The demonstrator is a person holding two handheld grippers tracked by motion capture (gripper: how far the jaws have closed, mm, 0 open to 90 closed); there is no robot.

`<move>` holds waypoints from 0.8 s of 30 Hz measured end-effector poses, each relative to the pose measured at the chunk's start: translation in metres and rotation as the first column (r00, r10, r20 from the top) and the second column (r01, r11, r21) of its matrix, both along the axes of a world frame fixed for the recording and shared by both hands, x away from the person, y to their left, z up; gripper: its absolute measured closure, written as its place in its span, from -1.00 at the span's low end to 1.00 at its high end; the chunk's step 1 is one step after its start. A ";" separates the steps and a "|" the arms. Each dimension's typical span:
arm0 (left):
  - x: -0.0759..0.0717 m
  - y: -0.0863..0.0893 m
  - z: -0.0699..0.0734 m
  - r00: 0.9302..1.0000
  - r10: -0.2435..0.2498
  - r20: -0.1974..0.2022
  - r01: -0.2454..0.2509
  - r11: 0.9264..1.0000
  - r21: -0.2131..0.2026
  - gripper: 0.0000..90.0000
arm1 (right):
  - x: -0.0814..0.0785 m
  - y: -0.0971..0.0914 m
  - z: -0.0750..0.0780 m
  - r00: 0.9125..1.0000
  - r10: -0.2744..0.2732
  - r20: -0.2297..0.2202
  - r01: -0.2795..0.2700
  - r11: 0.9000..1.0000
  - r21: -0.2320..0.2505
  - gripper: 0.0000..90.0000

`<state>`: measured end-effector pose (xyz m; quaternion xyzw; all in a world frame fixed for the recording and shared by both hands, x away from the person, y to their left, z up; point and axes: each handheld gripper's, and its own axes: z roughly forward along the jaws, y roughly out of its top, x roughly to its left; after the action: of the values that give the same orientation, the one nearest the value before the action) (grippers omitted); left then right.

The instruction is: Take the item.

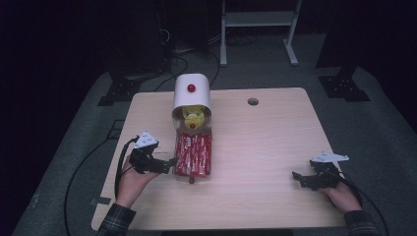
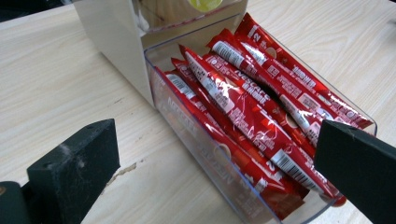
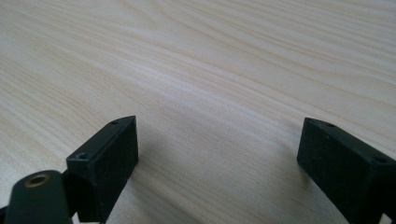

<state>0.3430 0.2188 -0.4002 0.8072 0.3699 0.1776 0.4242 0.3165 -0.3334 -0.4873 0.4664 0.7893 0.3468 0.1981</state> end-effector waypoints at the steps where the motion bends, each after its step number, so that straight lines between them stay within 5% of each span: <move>1: 0.001 -0.001 0.000 1.000 0.000 0.000 0.000 1.000 -0.002 -1.00 | 0.000 0.000 0.000 1.000 0.000 0.000 0.000 1.000 0.000 -0.75; 24: 0.009 -0.016 0.000 1.000 -0.006 0.008 0.007 1.000 -0.025 -0.92 | 0.000 0.000 0.000 1.000 0.000 0.000 0.000 1.000 0.000 -0.75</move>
<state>0.3522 0.2032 -0.4003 0.8023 0.3678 0.1749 0.4365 0.3165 -0.3334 -0.4873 0.4665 0.7893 0.3467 0.1982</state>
